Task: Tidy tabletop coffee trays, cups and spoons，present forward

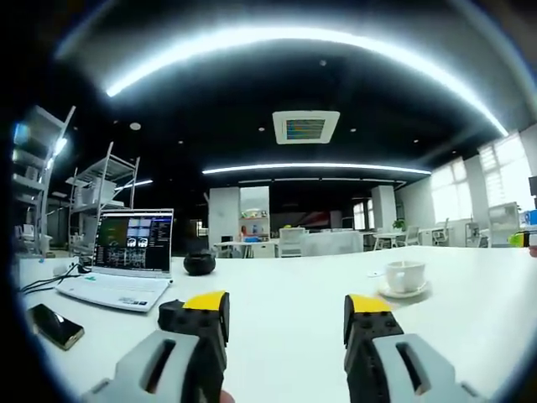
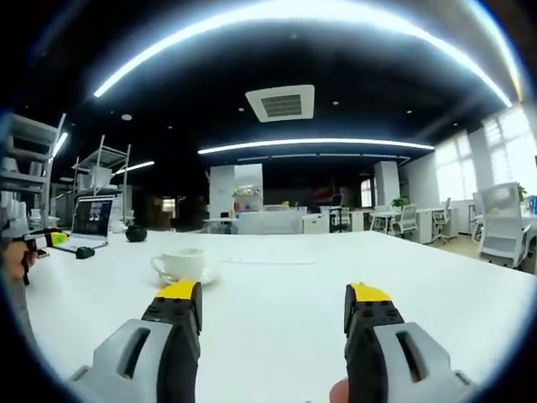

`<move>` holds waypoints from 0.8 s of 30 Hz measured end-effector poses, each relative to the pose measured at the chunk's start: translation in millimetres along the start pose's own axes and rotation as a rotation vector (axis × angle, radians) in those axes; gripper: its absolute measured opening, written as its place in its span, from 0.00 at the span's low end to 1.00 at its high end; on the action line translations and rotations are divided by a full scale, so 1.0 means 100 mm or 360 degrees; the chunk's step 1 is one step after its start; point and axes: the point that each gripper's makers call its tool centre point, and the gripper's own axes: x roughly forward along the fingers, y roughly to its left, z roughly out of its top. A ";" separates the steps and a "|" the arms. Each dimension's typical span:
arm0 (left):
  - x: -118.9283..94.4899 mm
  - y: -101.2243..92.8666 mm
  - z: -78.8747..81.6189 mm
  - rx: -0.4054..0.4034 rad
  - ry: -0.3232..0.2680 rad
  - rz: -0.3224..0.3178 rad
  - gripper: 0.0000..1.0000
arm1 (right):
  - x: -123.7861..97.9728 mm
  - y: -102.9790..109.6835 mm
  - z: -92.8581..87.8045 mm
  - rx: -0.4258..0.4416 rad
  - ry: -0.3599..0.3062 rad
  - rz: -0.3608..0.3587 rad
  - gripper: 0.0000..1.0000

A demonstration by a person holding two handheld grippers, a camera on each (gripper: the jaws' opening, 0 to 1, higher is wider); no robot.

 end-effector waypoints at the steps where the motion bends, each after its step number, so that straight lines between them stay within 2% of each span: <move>1: 0.00 0.01 0.00 0.0001 -0.0001 0.0003 0.56 | 0.00 0.01 -0.01 -0.0001 0.0001 0.0000 0.69; 11: 0.04 0.07 0.04 0.0008 -0.0006 0.0029 0.55 | 0.07 0.03 -0.04 0.0004 0.0018 0.0014 0.68; 24: 0.04 0.04 0.07 0.0007 -0.0012 0.0016 0.55 | 0.06 0.02 -0.03 0.0003 0.0021 0.0013 0.68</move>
